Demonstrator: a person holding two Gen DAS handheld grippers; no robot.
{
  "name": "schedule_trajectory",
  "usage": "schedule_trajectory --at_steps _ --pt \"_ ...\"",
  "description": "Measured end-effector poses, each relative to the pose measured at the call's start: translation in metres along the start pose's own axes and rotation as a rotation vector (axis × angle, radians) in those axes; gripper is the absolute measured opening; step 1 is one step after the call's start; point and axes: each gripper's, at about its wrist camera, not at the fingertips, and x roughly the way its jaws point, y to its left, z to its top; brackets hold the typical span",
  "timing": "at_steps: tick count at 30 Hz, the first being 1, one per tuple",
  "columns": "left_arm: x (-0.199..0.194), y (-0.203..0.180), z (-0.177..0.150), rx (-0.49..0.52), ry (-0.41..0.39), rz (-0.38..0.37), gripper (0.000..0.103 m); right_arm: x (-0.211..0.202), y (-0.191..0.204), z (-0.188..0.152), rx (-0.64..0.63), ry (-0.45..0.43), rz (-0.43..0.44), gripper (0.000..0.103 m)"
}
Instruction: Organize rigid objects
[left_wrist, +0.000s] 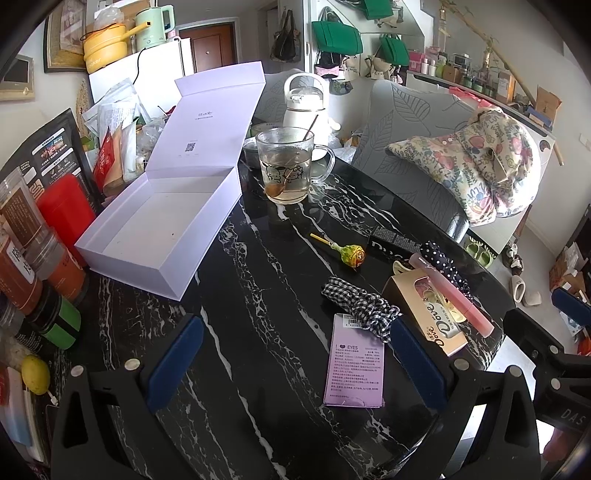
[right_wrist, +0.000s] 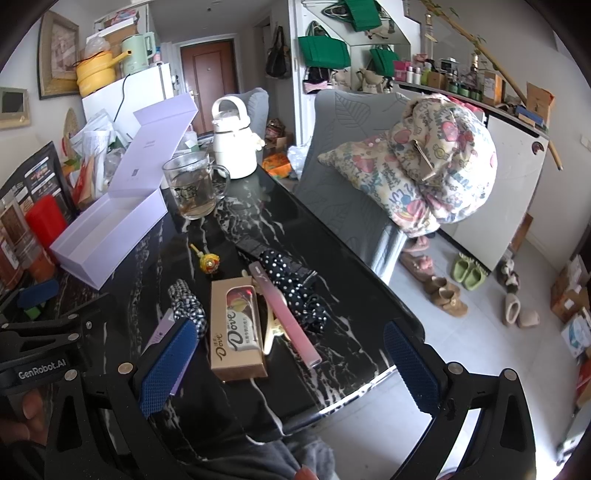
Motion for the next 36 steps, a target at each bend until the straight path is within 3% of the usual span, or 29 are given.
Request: schedule_trajectory --at_steps 20,36 --pt "-0.001 -0.001 -0.001 -0.001 0.001 -0.002 0.103 -0.003 -0.002 -0.003 0.002 -0.004 0.003 0.103" --pt "0.003 -0.010 -0.025 0.012 0.042 -0.026 0.103 -0.002 -0.007 -0.025 0.015 0.012 0.032 0.103"
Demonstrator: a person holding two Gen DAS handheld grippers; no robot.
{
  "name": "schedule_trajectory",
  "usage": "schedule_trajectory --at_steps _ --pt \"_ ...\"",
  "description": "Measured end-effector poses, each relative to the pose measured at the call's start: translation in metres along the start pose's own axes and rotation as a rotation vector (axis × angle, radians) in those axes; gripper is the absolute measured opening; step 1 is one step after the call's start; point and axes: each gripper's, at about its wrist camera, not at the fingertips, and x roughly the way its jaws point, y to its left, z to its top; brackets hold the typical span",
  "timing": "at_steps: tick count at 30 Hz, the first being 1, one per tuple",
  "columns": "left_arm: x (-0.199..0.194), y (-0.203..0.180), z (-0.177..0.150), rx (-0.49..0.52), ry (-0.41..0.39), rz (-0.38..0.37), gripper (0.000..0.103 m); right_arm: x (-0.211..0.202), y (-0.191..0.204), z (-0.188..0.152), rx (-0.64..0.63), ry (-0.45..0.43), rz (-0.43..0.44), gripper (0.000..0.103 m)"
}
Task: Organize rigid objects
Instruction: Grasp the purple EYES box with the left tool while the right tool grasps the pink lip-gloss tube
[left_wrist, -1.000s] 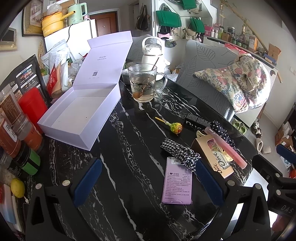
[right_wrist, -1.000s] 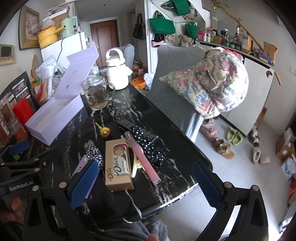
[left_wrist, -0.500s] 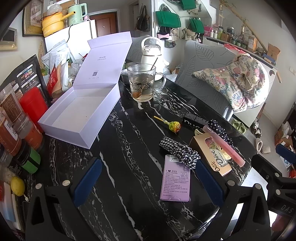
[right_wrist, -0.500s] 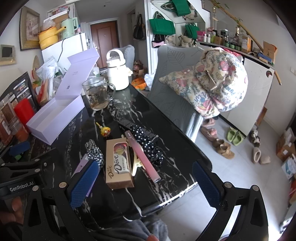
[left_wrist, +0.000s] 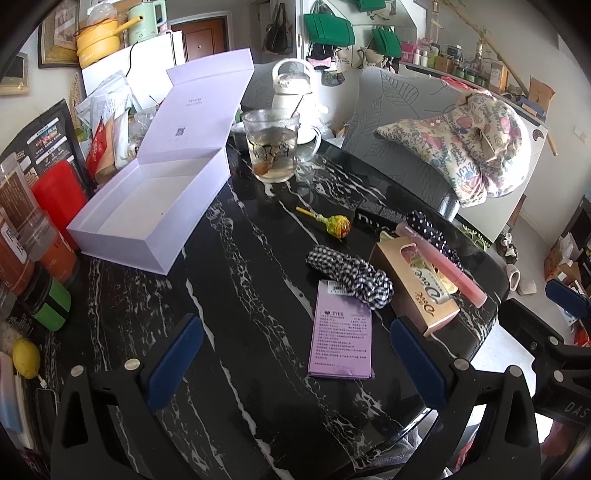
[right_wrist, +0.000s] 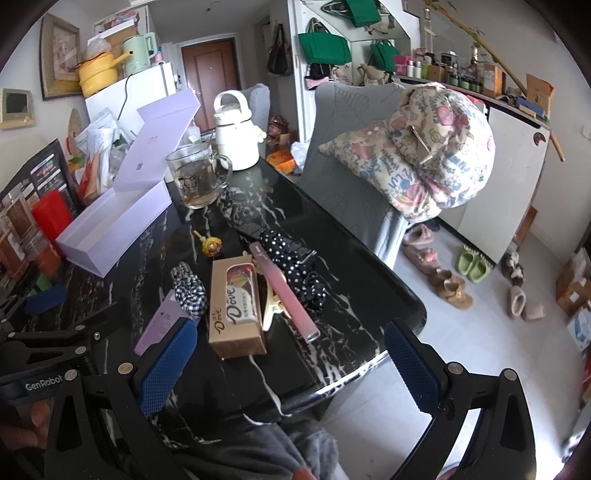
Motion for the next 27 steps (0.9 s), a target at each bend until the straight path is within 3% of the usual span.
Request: schedule_trajectory --at_steps 20,27 --pt "0.050 -0.021 -0.012 0.022 0.102 -0.067 0.103 0.029 -0.017 -0.015 0.019 0.056 0.074 0.103" --pt "0.064 -0.022 -0.008 0.021 0.121 -0.060 0.088 0.040 -0.022 -0.009 0.025 0.056 0.079 0.103"
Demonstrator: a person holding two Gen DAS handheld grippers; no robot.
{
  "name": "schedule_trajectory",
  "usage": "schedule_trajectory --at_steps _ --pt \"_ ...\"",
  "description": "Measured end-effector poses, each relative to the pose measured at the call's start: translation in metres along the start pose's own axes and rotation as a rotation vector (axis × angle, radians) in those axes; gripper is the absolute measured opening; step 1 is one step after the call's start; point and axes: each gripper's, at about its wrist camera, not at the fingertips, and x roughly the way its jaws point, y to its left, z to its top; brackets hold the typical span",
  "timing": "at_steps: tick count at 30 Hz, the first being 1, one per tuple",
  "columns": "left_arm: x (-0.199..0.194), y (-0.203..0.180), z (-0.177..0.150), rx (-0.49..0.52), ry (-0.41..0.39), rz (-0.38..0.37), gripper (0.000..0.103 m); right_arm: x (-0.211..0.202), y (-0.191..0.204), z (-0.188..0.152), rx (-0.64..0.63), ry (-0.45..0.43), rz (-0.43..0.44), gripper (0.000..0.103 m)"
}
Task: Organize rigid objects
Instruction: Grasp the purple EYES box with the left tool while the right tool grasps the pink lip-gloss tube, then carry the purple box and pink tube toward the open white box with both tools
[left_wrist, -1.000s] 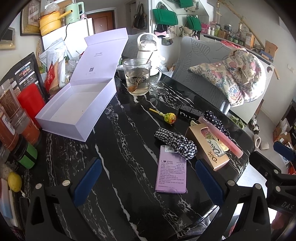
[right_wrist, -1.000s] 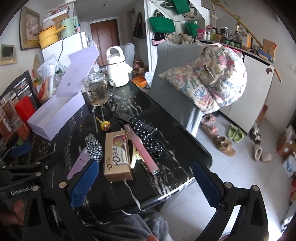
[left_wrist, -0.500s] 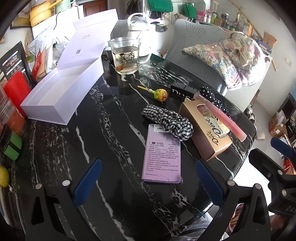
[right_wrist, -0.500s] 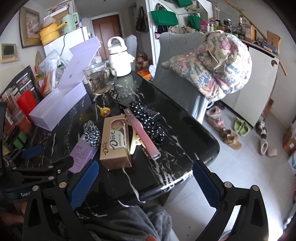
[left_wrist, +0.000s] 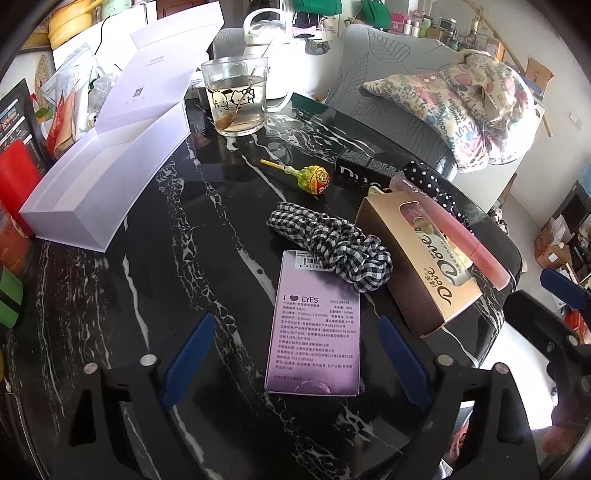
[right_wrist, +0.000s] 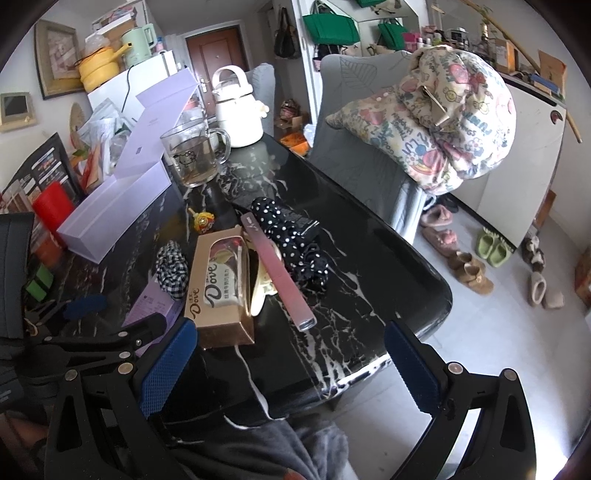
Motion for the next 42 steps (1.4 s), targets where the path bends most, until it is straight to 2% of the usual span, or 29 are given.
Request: schedule_trajectory --at_steps 3,5,9,10,11,18,22,29,34,42 --pt "0.006 0.000 0.001 -0.001 0.019 -0.008 0.077 0.002 -0.003 0.005 0.008 -0.008 0.008 0.103" --pt "0.010 0.000 0.001 -0.001 0.030 -0.018 0.073 0.004 -0.005 0.008 0.014 -0.017 0.022 0.099" --pt "0.015 -0.002 0.000 0.016 0.036 -0.024 0.061 0.015 -0.005 0.014 0.003 0.004 0.045 0.078" --pt "0.015 -0.003 0.001 0.024 0.033 -0.023 0.054 0.018 -0.004 0.016 -0.003 0.009 0.051 0.075" --pt "0.015 -0.004 0.001 0.029 0.031 -0.022 0.053 0.020 -0.004 0.016 -0.009 0.012 0.058 0.073" --pt "0.013 0.000 0.002 0.036 0.024 -0.047 0.051 0.038 0.006 0.024 -0.070 0.029 0.101 0.046" --pt "0.007 0.005 0.002 0.024 0.014 -0.057 0.050 0.043 0.012 0.028 -0.100 0.010 0.116 0.037" --pt "-0.007 0.013 0.000 0.012 -0.013 -0.060 0.050 0.049 0.010 0.033 -0.089 0.003 0.121 0.034" --pt "-0.015 0.022 -0.004 -0.012 -0.022 -0.060 0.050 0.056 0.010 0.032 -0.109 0.025 0.093 0.019" --pt "-0.019 0.034 -0.009 -0.048 -0.027 -0.044 0.050 0.052 0.014 0.027 -0.113 0.011 0.099 0.013"
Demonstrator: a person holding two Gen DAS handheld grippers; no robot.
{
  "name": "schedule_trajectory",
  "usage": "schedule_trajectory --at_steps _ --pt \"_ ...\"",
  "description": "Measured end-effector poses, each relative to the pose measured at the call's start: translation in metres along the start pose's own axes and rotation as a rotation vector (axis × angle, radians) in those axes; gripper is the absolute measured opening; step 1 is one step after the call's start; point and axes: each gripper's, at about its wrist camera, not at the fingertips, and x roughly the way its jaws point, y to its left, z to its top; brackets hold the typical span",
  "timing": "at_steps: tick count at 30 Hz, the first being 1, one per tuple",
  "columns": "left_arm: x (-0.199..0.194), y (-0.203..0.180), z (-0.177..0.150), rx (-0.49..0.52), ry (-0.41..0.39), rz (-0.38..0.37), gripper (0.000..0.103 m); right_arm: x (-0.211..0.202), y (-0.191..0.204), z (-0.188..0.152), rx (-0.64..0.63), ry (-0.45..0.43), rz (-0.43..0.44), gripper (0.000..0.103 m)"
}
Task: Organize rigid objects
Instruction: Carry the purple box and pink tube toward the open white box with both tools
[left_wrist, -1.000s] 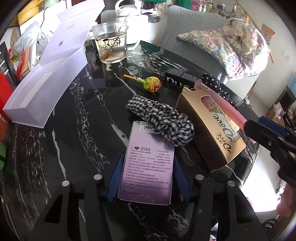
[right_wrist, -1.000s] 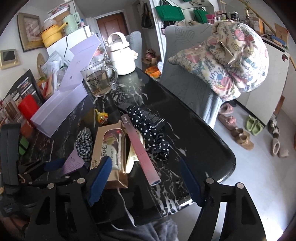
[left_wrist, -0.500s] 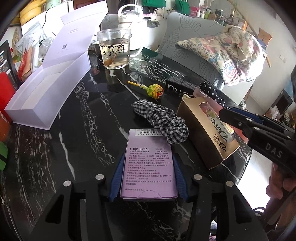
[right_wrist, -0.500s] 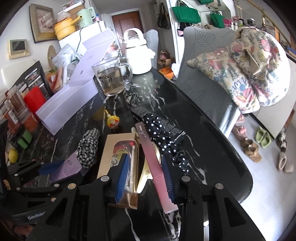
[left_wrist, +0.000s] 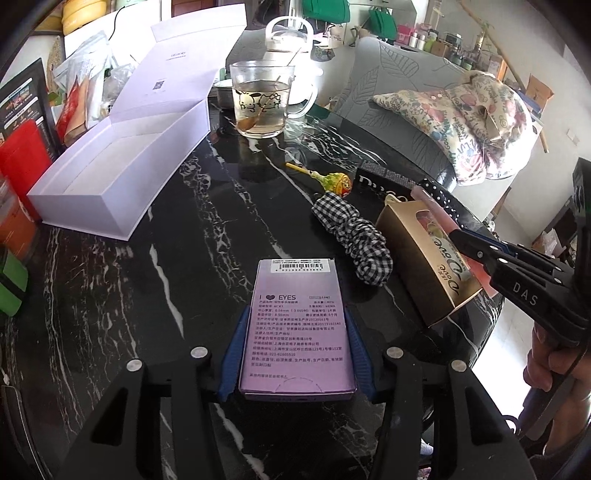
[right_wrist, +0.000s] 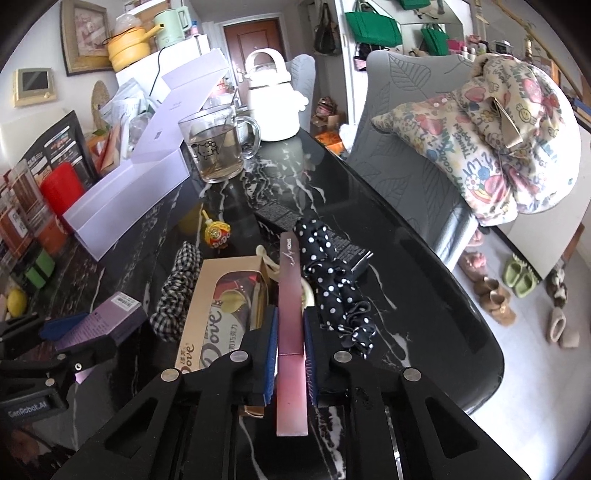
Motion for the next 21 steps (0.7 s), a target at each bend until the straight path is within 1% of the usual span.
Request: schedule_trajectory --at_steps 11,21 --pt "-0.015 0.009 -0.002 -0.022 -0.043 -0.002 0.050 -0.023 0.006 0.001 -0.002 -0.040 -0.005 0.013" --pt "-0.041 0.026 -0.007 -0.063 -0.107 0.038 0.050 -0.042 0.033 0.002 -0.052 -0.076 0.049 0.013"
